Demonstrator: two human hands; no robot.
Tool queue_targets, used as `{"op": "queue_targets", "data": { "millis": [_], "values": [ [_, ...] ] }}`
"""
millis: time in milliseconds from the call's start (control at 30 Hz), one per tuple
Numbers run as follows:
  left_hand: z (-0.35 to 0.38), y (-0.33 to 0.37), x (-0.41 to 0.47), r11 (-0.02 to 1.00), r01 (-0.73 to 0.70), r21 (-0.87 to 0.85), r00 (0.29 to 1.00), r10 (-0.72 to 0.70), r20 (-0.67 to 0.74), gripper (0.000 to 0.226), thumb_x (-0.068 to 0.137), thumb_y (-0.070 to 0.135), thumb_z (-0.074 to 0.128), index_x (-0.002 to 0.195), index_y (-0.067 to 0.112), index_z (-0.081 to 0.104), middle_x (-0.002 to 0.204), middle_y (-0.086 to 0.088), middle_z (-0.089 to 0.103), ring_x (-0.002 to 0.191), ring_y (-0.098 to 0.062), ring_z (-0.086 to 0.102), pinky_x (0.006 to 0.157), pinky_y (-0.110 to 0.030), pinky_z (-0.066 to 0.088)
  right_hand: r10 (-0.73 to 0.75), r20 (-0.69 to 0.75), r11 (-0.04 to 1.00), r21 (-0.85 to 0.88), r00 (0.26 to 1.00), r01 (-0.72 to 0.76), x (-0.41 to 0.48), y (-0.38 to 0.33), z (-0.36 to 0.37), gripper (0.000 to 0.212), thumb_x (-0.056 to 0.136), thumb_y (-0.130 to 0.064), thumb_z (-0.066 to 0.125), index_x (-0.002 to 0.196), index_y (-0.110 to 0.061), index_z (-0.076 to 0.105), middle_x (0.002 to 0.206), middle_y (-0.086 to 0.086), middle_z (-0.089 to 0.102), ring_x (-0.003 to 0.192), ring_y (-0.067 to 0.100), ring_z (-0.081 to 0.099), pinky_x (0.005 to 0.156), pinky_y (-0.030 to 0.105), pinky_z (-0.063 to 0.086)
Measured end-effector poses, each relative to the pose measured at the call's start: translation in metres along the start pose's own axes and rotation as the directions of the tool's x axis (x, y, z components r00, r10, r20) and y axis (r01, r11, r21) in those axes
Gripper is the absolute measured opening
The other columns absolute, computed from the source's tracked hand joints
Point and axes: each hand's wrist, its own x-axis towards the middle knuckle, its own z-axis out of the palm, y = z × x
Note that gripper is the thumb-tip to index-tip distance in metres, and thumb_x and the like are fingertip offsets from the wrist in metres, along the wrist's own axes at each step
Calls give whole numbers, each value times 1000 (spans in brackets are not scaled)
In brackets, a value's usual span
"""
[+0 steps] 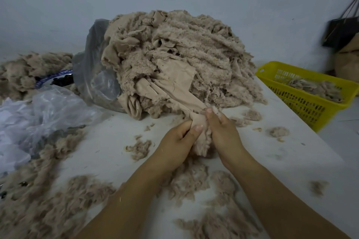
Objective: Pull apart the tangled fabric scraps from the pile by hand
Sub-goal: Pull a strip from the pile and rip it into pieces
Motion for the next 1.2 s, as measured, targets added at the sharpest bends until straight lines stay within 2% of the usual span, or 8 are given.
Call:
{"op": "queue_targets", "data": {
  "millis": [200, 433, 533, 633, 733, 867, 1100, 1200],
  "values": [
    [-15, 2, 0, 909, -40, -416, 992, -15, -128, 27, 95, 42, 54, 100, 27, 76, 112, -1, 73, 106, -12, 68, 88, -22, 51, 63, -110, 997, -46, 992, -68, 10, -3, -15, 46, 101, -47, 46, 68, -16, 52, 51, -10, 53, 48, 7, 48, 51, 24, 41],
    [-35, 12, 0, 419, 12, -908, 997, -69, -19, 17, 94, 18, 42, 96, 13, 58, 61, 2, 56, 61, -10, 58, 63, -21, 54, 108, -152, 984, 154, 983, -84, 10, -4, -21, 38, 104, -38, 45, 79, -13, 57, 68, -1, 55, 48, 7, 45, 52, 25, 43],
    [-27, 2, 1, 675, 45, -736, 982, -167, -93, 20, 96, 18, 50, 94, 9, 67, 74, -4, 69, 65, -13, 67, 59, -24, 55, -8, -182, 1000, 2, 983, 9, 4, -6, -16, 24, 101, -41, 49, 92, -20, 56, 75, 0, 54, 53, 6, 48, 58, 27, 46],
    [-5, -9, -3, 979, 100, -178, 993, -109, -42, 17, 97, 35, 60, 106, 24, 69, 90, 4, 76, 82, -10, 72, 69, -24, 56, -232, -159, 963, -174, 960, 204, -6, -10, -10, 36, 102, -44, 46, 87, -15, 61, 66, -4, 55, 57, 5, 52, 57, 21, 43],
    [7, -8, -5, 993, -23, 113, 998, 17, 53, 20, 95, 35, 63, 78, 45, 63, 72, 24, 65, 68, 8, 60, 63, -10, 45, -85, 107, 972, -208, 991, 106, -15, -11, -2, 43, 97, -53, 48, 83, -21, 73, 75, -14, 71, 72, -3, 65, 65, 13, 48],
    [9, -8, -7, 961, -105, 254, 985, 66, 157, 39, 96, 25, 64, 61, 33, 49, 54, 17, 47, 49, 0, 41, 50, -13, 32, 93, 394, 995, -71, 914, -71, -16, -12, -2, 33, 99, -36, 53, 89, -17, 78, 96, -1, 76, 94, 9, 71, 75, 19, 55],
    [11, 2, -5, 902, -232, 364, 959, 148, 243, 39, 98, 24, 61, 63, 17, 45, 59, 12, 43, 54, -4, 41, 54, -18, 31, 285, 261, 786, 488, 922, -380, 3, -10, -9, 21, 91, -17, 56, 72, -10, 62, 64, 1, 56, 56, 10, 55, 54, 23, 48],
    [15, 0, -12, 878, -313, 362, 917, 181, 354, 35, 97, 17, 55, 65, 28, 47, 66, 22, 50, 61, 2, 48, 60, -15, 36, 365, 65, 635, 712, 929, -300, 21, -14, -30, 23, 92, -11, 48, 69, -12, 52, 62, -2, 53, 49, 7, 49, 54, 20, 44]
  ]
}}
